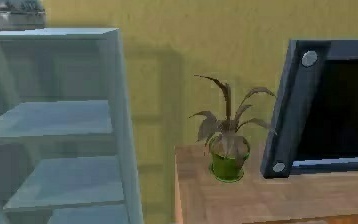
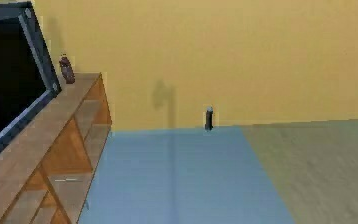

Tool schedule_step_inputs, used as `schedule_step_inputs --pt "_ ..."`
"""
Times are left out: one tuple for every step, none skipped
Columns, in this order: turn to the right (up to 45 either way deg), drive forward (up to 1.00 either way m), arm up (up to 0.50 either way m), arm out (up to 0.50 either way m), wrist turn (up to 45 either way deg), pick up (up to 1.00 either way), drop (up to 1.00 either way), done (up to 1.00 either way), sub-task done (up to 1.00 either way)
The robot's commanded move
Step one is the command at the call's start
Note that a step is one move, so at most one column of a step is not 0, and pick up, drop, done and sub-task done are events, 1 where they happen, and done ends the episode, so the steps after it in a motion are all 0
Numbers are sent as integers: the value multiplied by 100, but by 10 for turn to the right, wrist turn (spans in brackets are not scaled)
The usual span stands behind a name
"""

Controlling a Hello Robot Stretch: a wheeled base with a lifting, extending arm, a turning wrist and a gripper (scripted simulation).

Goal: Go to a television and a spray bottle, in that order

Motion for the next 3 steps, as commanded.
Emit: schedule_step_inputs --pt "-450 0 0 0 0 0 0 0 0" --pt "-450 0 0 0 0 0 0 0 0" --pt "-360 0 0 0 0 0 0 0 0"
